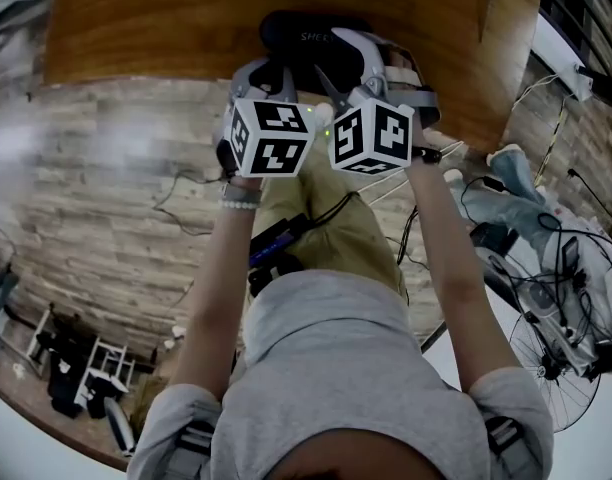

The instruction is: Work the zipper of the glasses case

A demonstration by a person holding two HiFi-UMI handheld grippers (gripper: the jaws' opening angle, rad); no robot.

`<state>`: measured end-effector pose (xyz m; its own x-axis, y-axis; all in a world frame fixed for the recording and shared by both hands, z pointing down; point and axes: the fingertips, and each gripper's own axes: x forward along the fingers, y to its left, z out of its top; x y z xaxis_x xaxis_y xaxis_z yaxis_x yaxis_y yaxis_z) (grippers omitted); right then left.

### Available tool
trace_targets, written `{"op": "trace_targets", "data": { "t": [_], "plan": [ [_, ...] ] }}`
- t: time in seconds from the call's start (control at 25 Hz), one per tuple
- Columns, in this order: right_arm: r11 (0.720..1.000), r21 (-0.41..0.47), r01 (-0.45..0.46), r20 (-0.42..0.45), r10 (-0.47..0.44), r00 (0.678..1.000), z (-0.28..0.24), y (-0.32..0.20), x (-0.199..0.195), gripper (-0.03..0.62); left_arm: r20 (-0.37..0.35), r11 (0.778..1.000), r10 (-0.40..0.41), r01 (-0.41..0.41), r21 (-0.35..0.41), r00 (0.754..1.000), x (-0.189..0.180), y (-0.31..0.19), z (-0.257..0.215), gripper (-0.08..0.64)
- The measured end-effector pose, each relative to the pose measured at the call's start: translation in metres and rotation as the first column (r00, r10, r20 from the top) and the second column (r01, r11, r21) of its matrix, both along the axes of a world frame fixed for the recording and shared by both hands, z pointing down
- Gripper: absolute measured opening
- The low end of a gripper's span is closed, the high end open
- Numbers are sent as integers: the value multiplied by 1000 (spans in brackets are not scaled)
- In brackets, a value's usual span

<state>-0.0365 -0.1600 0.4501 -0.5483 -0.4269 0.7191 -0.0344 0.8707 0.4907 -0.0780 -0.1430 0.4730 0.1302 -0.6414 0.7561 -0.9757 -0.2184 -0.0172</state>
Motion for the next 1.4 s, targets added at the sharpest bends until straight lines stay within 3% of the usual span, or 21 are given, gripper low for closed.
{"op": "trace_targets", "data": {
  "t": [0.48,0.68,0.76,0.92,1.04,1.12,1.24,1.4],
  "plan": [
    [999,45,-1,-8,1,1000,0,3,4,209,-67,997,-78,78,-6,995,-11,3,-1,21],
    [999,34,-16,-5,17,1000,4,0,6,216,-37,1000,-10,10,3,999,-11,-1,3,36],
    [999,20,-28,8,28,1000,5,-3,5,221,-59,1000,15,-15,-2,998,-9,-1,3,94],
    [994,-82,-78,121,88,989,-1,-3,7,253,-94,997,83,-82,16,992,-4,3,-9,172],
    [973,-181,-144,227,183,956,-22,1,16,242,-87,993,95,-88,82,992,-7,8,-31,137],
    [953,-233,-196,288,260,922,-36,0,23,144,-91,987,75,-61,147,993,-17,5,-50,73],
    [906,-317,-280,383,393,836,-55,-5,29,2,-101,970,75,-49,237,992,-35,0,-78,14],
    [840,-420,-344,473,526,707,-86,-11,46,2,-107,941,161,-120,316,981,-34,-9,-114,14]
  ]
}}
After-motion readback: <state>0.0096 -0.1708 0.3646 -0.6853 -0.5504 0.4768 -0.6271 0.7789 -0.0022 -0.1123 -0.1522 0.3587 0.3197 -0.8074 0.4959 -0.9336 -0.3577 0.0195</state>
